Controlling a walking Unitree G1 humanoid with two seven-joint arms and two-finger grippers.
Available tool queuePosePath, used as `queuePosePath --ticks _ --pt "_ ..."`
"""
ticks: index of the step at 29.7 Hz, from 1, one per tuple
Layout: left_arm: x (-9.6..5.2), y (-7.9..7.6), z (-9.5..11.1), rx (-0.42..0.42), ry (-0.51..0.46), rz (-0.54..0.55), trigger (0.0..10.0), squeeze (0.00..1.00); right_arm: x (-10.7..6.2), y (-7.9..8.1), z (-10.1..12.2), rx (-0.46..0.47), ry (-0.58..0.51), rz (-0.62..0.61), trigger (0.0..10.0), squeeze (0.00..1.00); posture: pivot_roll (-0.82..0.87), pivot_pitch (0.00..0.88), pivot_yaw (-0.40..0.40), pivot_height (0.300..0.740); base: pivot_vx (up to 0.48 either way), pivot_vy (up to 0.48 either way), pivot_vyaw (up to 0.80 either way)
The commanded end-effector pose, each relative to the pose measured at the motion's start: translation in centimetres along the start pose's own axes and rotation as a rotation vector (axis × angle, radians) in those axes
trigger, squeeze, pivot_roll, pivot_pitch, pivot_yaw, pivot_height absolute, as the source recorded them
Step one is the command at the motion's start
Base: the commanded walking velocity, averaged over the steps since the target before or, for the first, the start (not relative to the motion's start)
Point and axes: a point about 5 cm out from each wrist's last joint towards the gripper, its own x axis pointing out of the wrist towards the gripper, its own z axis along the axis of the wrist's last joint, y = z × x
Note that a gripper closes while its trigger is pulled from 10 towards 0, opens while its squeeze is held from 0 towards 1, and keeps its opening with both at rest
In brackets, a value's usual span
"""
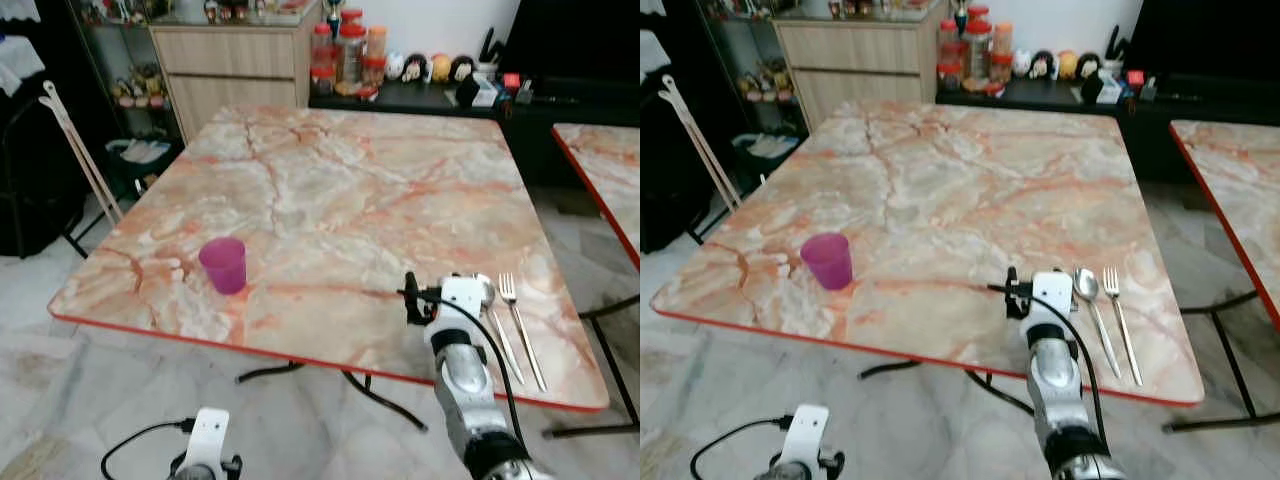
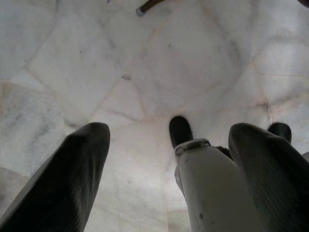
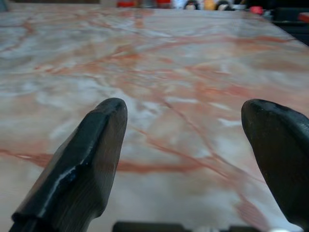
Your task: Setting the table
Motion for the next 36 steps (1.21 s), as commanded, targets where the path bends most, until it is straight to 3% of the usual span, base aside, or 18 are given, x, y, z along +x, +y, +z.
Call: queuePosePath --ticks 1,11,21,36 --pt "-0.1 0.0 -0.4 -0.001 0.009 0.0 10.0 0.0 0.0 -0.1 0.6 -0.011 -0.007 -0.015 10.0 0.0 -0.05 0.0 -0.011 0.74 0.0 0.0 0.0" --pt "0.0 -0.4 -0.3 0.014 0.01 -0.014 10.0 0.0 0.2 -1.0 1.3 -0.023 0.022 -0.05 10.0 0.0 -0.06 0.0 -0.005 0.74 0.0 0.0 0.0" --pt "0.0 -0.2 -0.2 0.01 0.006 -0.003 10.0 0.0 0.9 0.2 3.0 -0.003 -0.002 -0.008 10.0 0.0 -0.05 0.0 -0.01 0.74 0.0 -0.122 0.0" --pt "-0.1 -0.3 -0.5 0.005 0.009 -0.001 10.0 0.0 0.9 1.0 2.8 0.011 0.015 0.013 10.0 0.0 -0.05 0.0 -0.015 0.74 0.0 -0.242 0.0"
